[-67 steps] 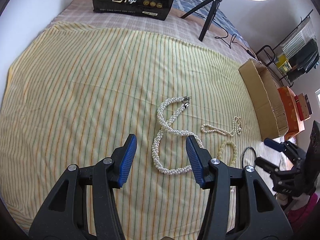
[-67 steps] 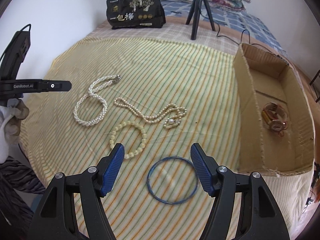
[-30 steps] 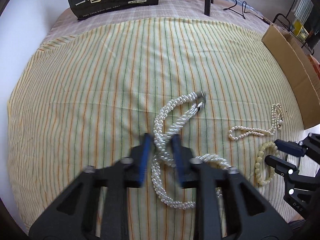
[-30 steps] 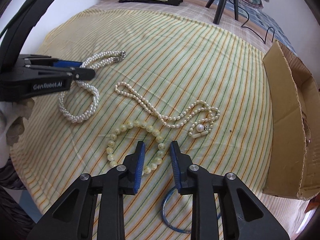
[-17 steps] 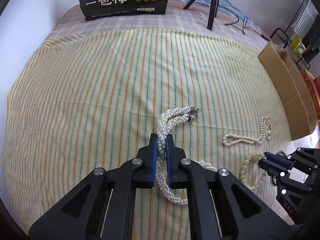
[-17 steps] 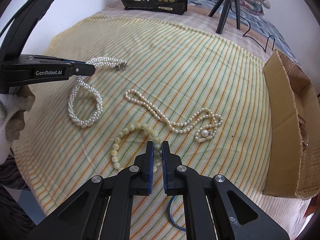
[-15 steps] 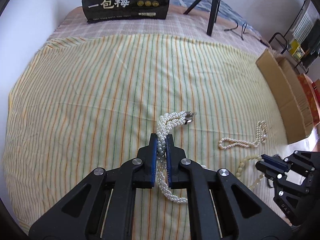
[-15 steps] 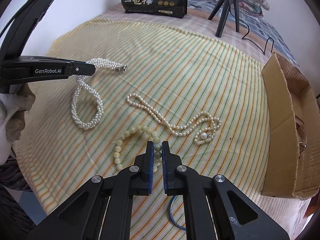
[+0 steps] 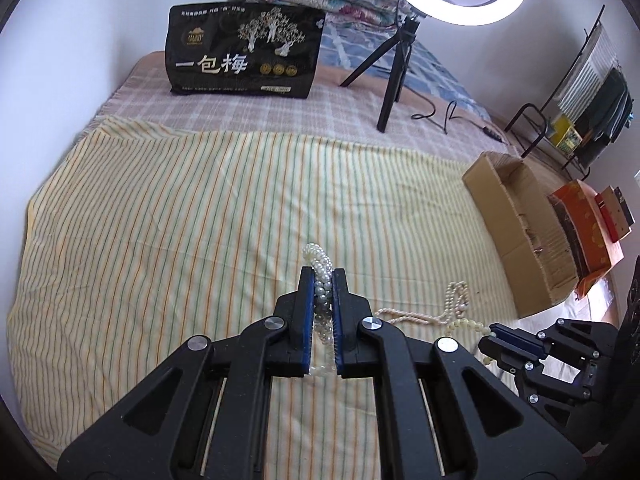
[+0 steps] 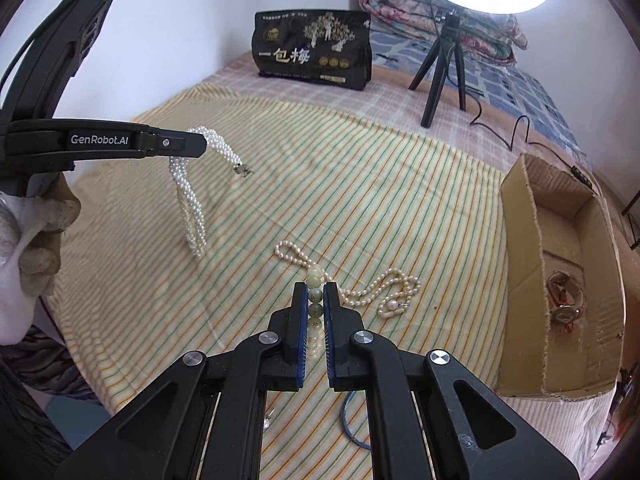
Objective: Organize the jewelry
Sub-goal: 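Close left tool on the pearl necklace while right tool grasps the bead bracelet, then carry the necklace with left tool while right tool carries the bracelet into the box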
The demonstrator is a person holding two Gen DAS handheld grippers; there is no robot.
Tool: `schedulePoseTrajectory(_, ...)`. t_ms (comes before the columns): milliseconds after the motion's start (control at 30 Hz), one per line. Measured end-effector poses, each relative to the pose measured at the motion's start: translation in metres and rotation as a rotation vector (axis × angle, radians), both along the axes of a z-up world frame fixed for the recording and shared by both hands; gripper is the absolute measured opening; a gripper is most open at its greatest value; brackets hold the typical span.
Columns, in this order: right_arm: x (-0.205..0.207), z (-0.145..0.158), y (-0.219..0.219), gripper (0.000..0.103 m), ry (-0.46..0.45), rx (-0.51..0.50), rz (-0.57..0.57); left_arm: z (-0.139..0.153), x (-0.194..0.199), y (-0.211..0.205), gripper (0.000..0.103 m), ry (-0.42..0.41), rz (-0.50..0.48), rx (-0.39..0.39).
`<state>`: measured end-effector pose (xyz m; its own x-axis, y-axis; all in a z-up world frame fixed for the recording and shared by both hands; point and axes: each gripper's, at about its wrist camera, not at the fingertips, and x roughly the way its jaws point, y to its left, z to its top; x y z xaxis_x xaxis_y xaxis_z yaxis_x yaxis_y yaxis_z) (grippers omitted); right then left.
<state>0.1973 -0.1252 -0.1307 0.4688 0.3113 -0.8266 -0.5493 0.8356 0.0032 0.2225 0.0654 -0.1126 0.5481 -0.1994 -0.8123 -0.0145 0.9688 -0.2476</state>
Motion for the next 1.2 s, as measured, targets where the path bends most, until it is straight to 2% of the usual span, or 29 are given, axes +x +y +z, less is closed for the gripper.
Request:
schedulePoseTrajectory(300,0.003,0.028,-0.025,0.006,-0.061,0.045,-0.046,0.027,0.0,-0.014,0.006,-0.057,-0.023,-0.048)
schedulePoseTrajectory(533,0.006,0.047,-0.055,0.006,-0.103,0.077,-0.104,0.044,0.003,-0.041,0.006,-0.094,-0.064,-0.075)
schedulePoseTrajectory(900,0.009,0.065,-0.112,0.006,-0.139,0.115,-0.218,0.066,0.015,-0.093,0.006,-0.144,-0.132,-0.106)
schedulePoseTrajectory(1200,0.012,0.07,-0.16,0.006,-0.149,0.131,-0.318,0.072,0.03,-0.136,0.006,-0.164,-0.187,-0.113)
